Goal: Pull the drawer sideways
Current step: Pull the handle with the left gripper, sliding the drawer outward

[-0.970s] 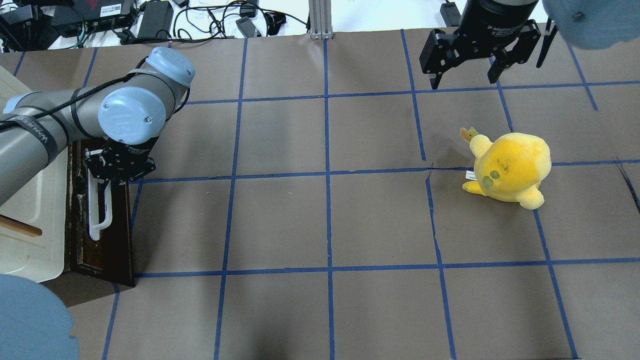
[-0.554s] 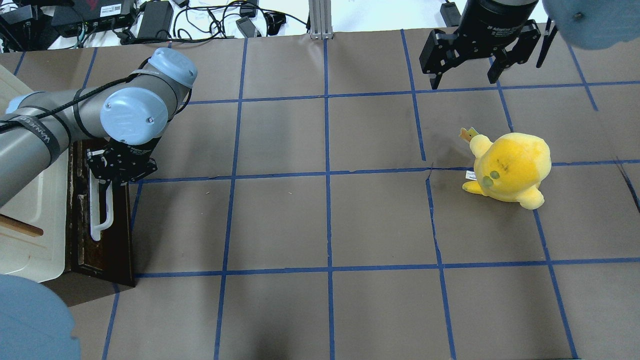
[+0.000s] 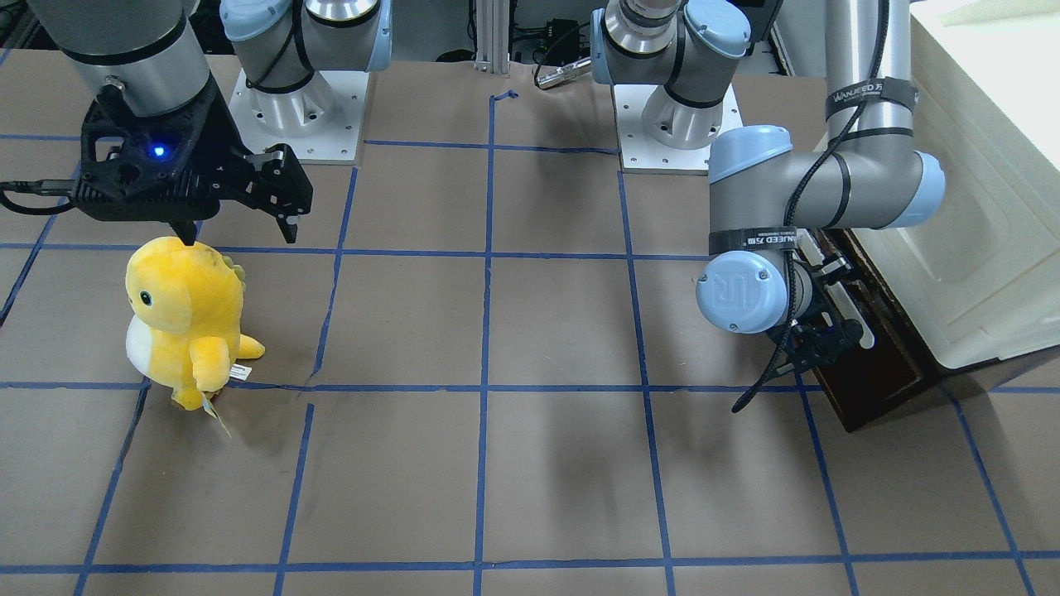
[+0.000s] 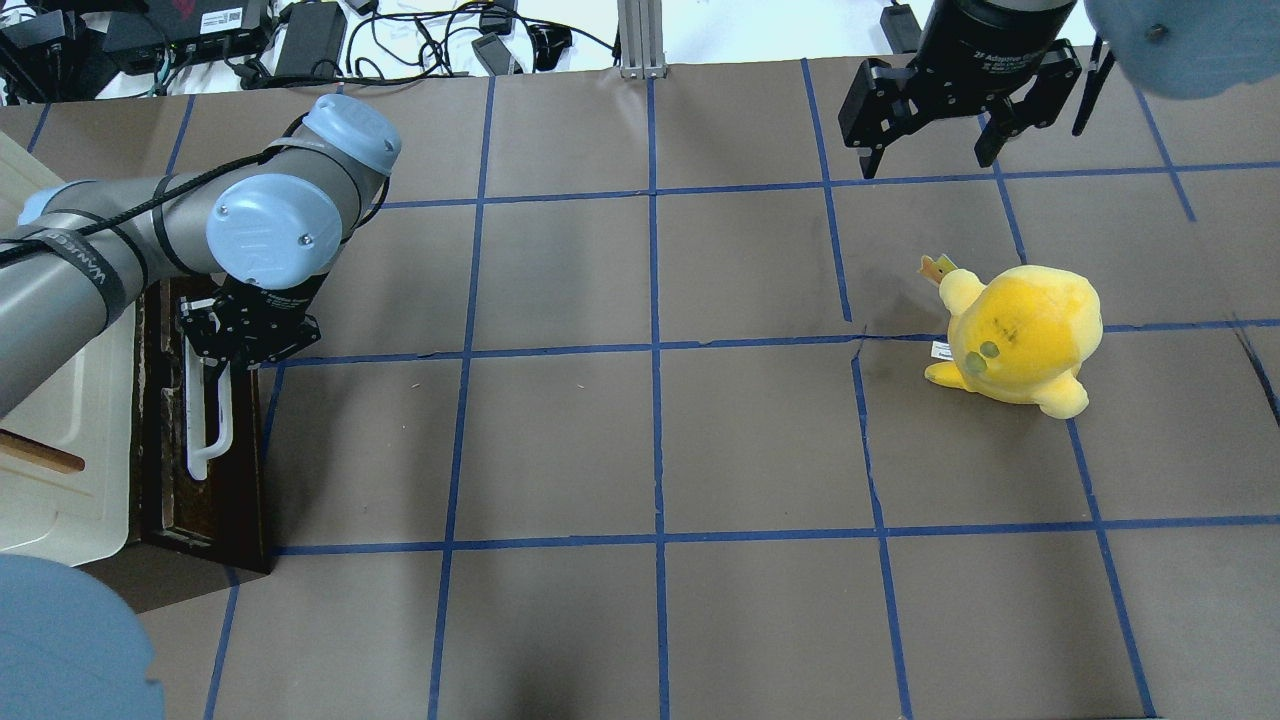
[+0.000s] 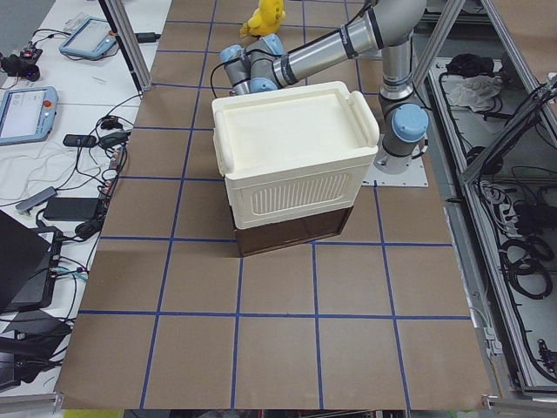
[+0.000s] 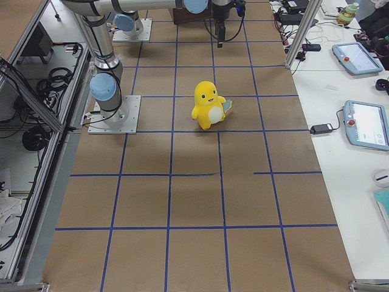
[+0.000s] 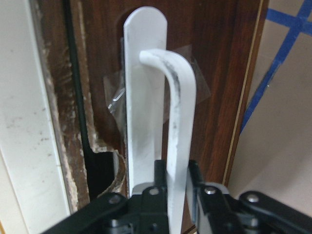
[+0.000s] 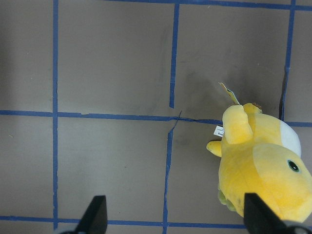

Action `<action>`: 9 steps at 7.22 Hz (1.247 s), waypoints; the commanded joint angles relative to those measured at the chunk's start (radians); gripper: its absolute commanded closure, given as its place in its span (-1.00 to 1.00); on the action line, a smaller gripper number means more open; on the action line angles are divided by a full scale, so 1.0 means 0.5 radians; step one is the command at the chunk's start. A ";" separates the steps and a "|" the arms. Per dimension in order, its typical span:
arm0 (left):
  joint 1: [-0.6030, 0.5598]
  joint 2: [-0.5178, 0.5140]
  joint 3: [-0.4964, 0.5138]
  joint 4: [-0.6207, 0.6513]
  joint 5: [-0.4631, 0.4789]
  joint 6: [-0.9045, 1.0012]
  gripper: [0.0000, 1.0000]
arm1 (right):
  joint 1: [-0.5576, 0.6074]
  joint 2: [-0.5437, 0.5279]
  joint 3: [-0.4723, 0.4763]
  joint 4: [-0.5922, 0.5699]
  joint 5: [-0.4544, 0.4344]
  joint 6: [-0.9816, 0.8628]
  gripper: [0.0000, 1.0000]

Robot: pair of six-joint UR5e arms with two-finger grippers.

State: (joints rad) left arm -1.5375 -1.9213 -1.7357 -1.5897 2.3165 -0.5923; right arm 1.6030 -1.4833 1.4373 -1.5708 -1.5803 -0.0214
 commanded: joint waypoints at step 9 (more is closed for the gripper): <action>-0.094 0.001 0.044 -0.054 -0.019 -0.027 0.75 | 0.000 0.000 0.000 0.000 0.001 0.000 -1.00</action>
State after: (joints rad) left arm -1.5798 -1.9219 -1.7135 -1.6133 2.3074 -0.6019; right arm 1.6030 -1.4833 1.4374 -1.5708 -1.5806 -0.0215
